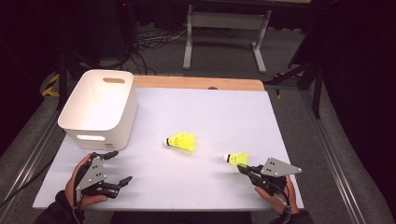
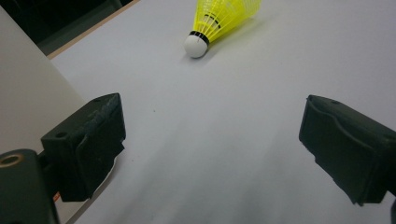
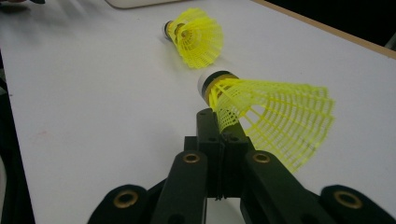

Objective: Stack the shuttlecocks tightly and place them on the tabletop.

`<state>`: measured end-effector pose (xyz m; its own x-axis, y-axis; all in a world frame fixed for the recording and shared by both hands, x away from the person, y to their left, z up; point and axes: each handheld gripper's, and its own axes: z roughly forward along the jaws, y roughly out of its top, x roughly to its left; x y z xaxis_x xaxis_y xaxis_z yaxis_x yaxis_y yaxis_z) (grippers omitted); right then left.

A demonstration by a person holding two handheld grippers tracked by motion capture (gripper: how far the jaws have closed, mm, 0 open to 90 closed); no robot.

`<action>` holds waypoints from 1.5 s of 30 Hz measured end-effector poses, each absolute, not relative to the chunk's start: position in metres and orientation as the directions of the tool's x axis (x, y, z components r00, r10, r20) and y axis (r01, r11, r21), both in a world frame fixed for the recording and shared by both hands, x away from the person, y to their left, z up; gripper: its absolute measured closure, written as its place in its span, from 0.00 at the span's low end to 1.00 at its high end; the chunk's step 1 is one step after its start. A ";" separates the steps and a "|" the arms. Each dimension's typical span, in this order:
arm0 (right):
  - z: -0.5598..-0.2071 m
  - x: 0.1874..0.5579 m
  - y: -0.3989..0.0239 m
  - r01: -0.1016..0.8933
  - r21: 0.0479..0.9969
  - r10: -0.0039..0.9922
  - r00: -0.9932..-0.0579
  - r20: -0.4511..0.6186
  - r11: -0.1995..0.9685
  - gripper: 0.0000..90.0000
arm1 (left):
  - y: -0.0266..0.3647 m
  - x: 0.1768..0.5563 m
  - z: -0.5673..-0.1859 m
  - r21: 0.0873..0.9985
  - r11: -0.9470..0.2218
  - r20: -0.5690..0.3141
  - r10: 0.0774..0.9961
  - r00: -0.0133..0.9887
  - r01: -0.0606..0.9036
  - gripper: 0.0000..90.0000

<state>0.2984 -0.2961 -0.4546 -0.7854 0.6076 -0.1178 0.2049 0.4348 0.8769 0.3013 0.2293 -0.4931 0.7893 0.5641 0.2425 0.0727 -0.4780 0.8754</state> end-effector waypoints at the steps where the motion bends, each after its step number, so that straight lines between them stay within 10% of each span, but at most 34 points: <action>1: -0.454 0.299 -0.296 0.201 0.879 0.608 -0.785 -0.121 0.433 1.00 | 0.229 0.301 -0.493 0.874 -0.481 0.245 0.562 0.790 0.071 0.09; 45: -0.457 0.375 -0.230 0.232 0.851 0.571 -0.816 -0.094 0.471 1.00 | 0.227 0.302 -0.494 0.867 -0.495 0.244 0.533 0.810 0.065 0.09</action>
